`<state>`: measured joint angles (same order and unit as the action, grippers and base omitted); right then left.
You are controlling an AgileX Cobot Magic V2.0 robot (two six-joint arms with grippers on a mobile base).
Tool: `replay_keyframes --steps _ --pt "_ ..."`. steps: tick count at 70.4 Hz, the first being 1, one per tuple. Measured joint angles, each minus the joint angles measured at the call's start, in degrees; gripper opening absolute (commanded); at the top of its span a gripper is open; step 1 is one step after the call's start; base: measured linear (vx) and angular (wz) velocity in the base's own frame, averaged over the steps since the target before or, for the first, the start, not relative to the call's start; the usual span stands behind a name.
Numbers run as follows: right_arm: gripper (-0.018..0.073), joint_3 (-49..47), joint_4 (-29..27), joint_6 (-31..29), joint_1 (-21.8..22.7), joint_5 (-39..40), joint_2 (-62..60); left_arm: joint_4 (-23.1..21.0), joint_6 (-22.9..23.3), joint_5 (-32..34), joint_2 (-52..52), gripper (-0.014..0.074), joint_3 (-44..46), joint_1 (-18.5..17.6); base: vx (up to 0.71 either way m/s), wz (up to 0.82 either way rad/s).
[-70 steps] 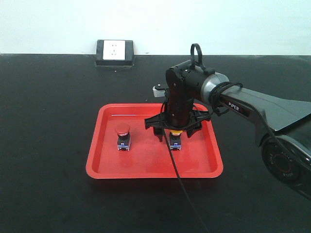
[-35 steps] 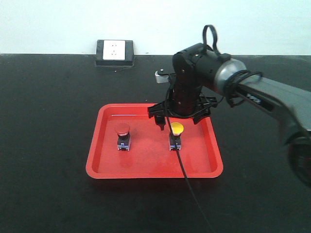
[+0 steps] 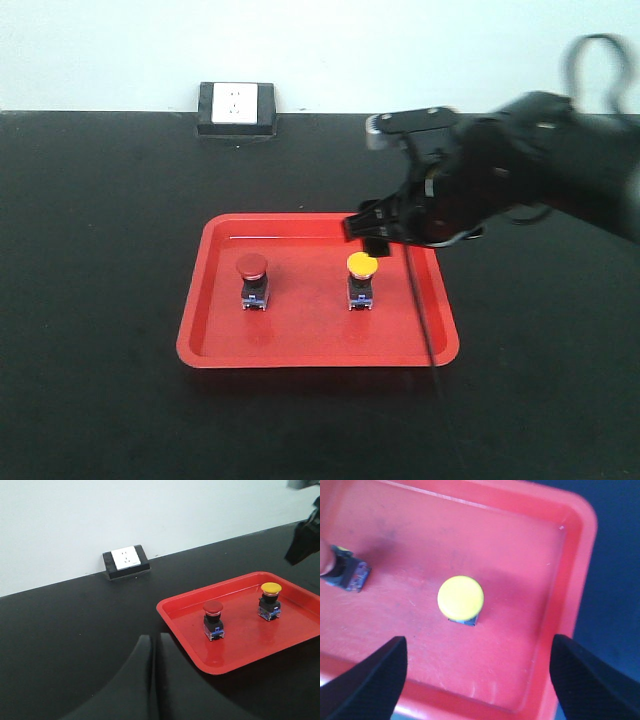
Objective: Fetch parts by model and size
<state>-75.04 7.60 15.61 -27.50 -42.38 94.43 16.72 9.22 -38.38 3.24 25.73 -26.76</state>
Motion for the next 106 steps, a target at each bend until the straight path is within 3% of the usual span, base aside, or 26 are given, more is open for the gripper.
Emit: replay_keyframes --steps 22,34,46,63,86,106 --pt "0.0540 15.24 2.57 -3.10 0.00 9.50 -21.84 0.00 0.00 0.00 0.00 -0.0004 0.00 0.00 0.00 0.00" --pt "0.0474 23.31 3.42 -3.36 0.00 14.29 -33.79 0.00 0.00 0.00 0.00 -0.0004 0.00 0.00 0.00 0.00" --pt "0.0317 31.19 4.32 -3.42 0.00 15.89 -44.53 0.00 0.00 0.00 0.00 -0.0004 0.00 0.00 0.00 0.00" --pt "-0.0016 41.58 4.40 -3.42 0.00 15.95 -58.48 0.00 0.00 0.00 0.00 -0.0004 0.00 0.00 0.00 0.00" --pt "-0.0008 50.87 4.46 -3.47 0.00 15.95 -75.94 0.00 0.00 0.00 0.00 -0.0004 0.00 0.00 0.00 0.00" --pt "-0.0008 51.82 5.11 -3.59 0.00 16.01 -79.97 0.00 0.00 0.00 0.00 -0.0004 0.00 0.00 0.00 0.00"
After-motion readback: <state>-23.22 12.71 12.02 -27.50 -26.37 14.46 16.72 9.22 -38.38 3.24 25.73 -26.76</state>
